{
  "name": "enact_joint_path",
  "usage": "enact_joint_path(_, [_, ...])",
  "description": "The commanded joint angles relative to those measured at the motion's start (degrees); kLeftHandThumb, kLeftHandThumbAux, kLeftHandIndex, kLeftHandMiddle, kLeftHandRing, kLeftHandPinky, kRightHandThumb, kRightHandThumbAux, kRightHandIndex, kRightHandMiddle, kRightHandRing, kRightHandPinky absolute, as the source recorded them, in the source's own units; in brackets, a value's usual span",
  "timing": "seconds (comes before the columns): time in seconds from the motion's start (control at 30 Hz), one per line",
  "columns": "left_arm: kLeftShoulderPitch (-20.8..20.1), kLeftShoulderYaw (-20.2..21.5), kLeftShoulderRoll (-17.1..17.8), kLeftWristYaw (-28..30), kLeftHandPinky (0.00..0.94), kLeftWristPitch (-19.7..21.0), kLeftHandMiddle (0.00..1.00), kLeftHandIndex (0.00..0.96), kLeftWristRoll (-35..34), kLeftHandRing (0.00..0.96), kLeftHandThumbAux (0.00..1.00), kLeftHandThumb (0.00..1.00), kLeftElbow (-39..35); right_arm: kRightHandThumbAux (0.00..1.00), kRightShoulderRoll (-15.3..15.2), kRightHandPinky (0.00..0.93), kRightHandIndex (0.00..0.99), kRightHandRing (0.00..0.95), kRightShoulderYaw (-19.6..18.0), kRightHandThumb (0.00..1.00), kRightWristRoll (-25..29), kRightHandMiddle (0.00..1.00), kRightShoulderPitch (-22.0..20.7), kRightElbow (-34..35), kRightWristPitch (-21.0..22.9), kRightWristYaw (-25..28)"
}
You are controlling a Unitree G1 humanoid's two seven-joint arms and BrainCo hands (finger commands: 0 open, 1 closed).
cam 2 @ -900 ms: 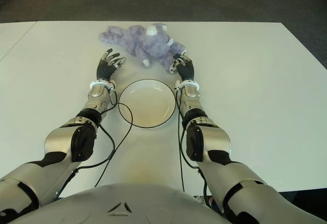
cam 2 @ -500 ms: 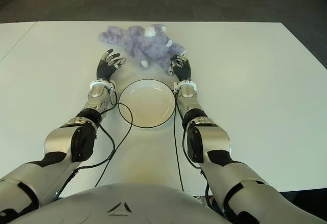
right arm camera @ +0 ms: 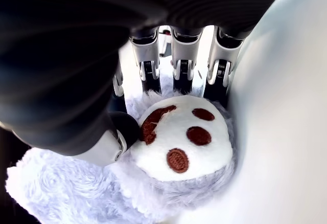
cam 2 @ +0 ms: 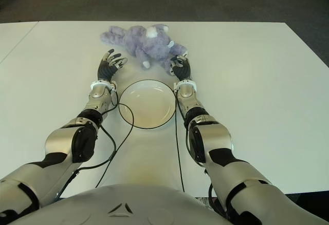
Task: Put the doll into the plate.
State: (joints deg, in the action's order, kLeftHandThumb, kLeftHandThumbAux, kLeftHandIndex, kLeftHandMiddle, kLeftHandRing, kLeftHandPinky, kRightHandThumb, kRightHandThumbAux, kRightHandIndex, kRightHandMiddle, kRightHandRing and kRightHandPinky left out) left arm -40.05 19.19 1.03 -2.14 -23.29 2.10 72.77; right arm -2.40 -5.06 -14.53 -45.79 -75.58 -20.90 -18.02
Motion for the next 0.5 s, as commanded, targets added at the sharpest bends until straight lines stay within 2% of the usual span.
enact_joint_path(0.03, [7.33,0.58,-0.83,-0.17,0.247,6.26,0.230,0.124,-0.71,0.246,0.762,0.027,5.35,0.740,0.37,0.246,0.395,0.212,1.08,0.676,-1.19,0.188,0.00,-2.85,5.76,-0.88])
enact_joint_path(0.1, [7.37,0.54,-0.81,-0.10,0.244,6.35,0.230,0.124,-0.65,0.245,0.762,0.026,5.37,0.740,0.19,0.245,0.395,0.212,1.13,0.677,-1.07,0.189,-1.42,-2.75,6.02,-0.60])
enact_joint_path(0.2, [7.36,0.45,-0.78,0.08,0.245,6.89,0.229,0.124,-0.53,0.243,0.755,0.006,5.45,0.740,-0.73,0.194,0.395,0.182,0.64,0.678,-0.36,0.178,-3.39,-2.55,6.17,1.10])
enact_joint_path(0.33, [7.33,0.33,-0.81,-0.07,0.233,7.22,0.227,0.121,-0.39,0.237,0.747,0.000,5.49,0.741,-1.27,0.173,0.395,0.163,0.25,0.678,0.14,0.166,-3.95,-2.46,6.05,2.00])
enact_joint_path(0.5, [7.39,0.34,-0.85,0.24,0.242,7.37,0.220,0.118,-0.39,0.231,0.739,0.000,5.53,0.740,-3.99,0.171,0.396,0.150,0.85,0.679,-0.79,0.163,-5.73,-2.44,6.06,3.60])
